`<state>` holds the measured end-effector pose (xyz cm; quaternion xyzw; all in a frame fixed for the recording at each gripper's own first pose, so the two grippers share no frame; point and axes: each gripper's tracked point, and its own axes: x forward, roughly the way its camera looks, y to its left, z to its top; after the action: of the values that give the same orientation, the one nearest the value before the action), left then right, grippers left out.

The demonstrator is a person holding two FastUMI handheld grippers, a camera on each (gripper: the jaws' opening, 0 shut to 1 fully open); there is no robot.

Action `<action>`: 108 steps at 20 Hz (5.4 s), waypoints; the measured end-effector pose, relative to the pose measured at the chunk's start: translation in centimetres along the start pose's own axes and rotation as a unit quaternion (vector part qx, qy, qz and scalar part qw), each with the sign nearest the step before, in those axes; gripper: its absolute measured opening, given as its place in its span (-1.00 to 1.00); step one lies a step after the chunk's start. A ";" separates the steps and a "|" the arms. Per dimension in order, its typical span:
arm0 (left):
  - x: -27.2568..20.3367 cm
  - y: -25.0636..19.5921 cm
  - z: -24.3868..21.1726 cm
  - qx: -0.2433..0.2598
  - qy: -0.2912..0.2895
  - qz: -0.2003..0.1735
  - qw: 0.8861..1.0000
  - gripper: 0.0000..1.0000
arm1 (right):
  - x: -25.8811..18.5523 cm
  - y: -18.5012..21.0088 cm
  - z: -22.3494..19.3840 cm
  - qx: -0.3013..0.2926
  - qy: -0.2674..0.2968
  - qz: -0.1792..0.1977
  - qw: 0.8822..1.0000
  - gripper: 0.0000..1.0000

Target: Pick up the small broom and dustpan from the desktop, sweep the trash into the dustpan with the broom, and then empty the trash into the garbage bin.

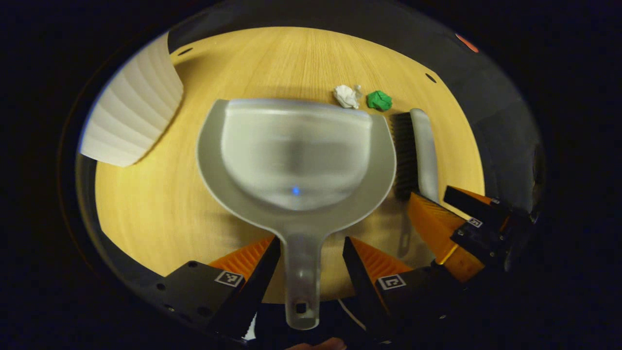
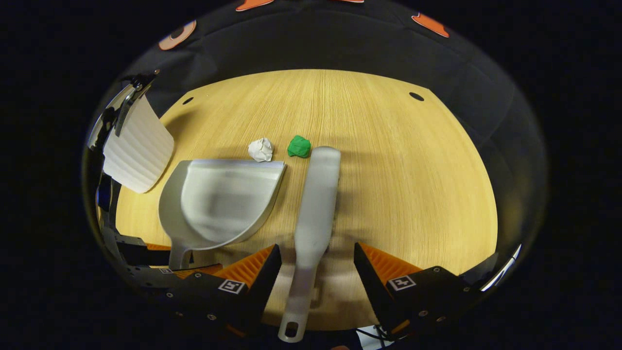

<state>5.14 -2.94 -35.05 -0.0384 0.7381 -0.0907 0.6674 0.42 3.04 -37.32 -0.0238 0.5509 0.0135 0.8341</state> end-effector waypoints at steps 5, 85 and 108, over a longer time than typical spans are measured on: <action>0.2 1.4 0.3 0.004 0.020 0.014 1.000 -0.11 | 1.0 0.3 -0.9 -0.007 0.033 -0.005 0.999 -0.09; -2.6 -2.7 9.0 0.026 -0.161 -0.009 0.987 -0.50 | 4.3 -8.3 -1.6 -0.025 0.110 0.060 0.992 -0.50; -19.9 21.5 8.8 -0.103 -0.202 0.176 0.958 -0.50 | 5.6 -8.6 1.0 -0.028 0.119 0.088 0.989 0.25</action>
<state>17.39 20.99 -20.40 0.0056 0.5885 0.1144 0.8004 3.99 -5.49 -41.88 -0.0001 0.6456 0.0989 0.7572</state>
